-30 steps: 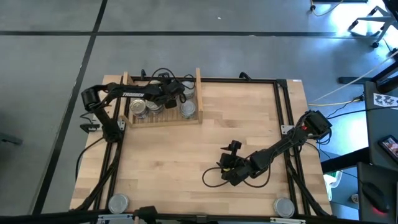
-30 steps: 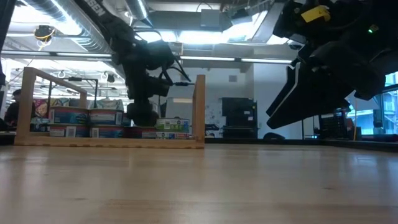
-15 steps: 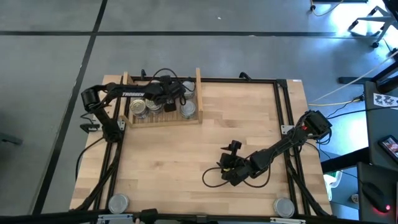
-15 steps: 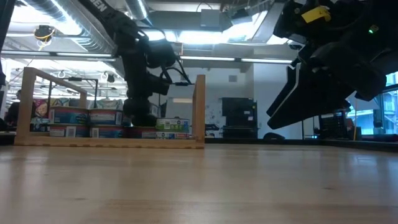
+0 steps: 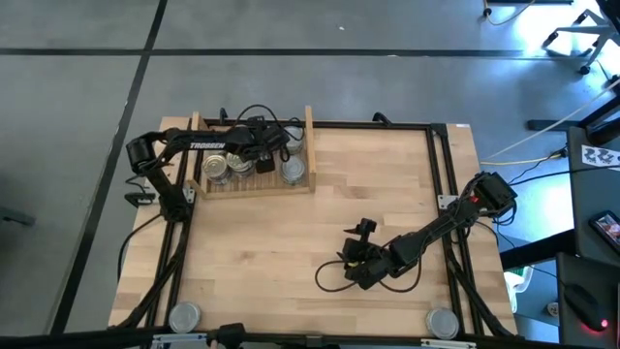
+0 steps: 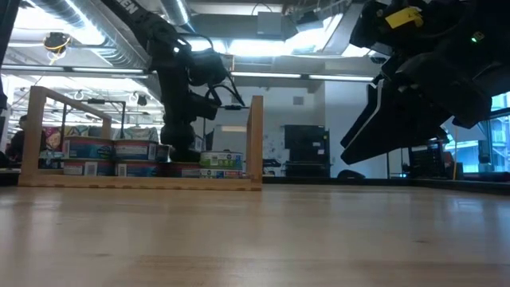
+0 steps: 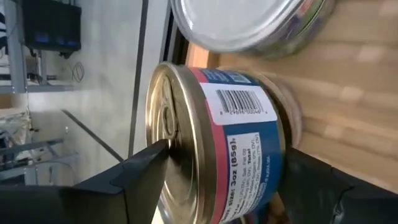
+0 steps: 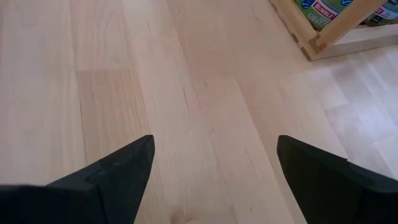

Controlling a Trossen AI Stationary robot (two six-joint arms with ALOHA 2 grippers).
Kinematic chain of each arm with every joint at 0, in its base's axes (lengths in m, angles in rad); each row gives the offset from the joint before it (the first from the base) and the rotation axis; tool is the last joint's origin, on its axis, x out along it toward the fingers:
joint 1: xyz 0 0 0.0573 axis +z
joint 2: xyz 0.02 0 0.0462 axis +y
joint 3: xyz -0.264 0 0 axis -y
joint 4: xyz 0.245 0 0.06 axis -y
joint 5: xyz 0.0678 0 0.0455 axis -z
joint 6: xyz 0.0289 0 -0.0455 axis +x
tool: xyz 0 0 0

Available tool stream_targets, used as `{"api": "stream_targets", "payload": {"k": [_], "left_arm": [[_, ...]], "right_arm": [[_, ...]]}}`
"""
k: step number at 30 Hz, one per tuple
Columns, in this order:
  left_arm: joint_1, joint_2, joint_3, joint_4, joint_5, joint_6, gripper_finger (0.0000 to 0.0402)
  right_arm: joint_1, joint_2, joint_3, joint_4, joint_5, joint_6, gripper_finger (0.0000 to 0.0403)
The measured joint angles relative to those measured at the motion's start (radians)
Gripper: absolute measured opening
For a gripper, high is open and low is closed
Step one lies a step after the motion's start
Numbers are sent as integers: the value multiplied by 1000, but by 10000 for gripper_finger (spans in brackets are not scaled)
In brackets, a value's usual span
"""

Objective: Stack canned seafood by type on shelf
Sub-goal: Stack the blue tuna can on top of the other blue tuna can on the shelf, then move the green tuna can from the bottom left to the center

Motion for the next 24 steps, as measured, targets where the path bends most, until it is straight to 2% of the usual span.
{"api": "stream_targets", "payload": {"k": [4, 9, 16, 19, 24], "left_arm": [[8, 0, 0, 29, -2, 3, 268], [-9, 0, 0, -21, -1, -1, 267], [-17, -1, 1, -35, 29, 44, 267], [-65, -12, 30, -99, 31, 13, 267], [-215, -93, 98, -237, 34, -85, 267]], "right_arm": [[0, 0, 0, 1, 0, 0, 340], [0, 0, 0, 2, -48, 1, 340], [0, 0, 0, 2, -52, 1, 340], [0, 0, 0, 2, -52, 0, 340], [0, 0, 0, 2, -52, -8, 340]]}}
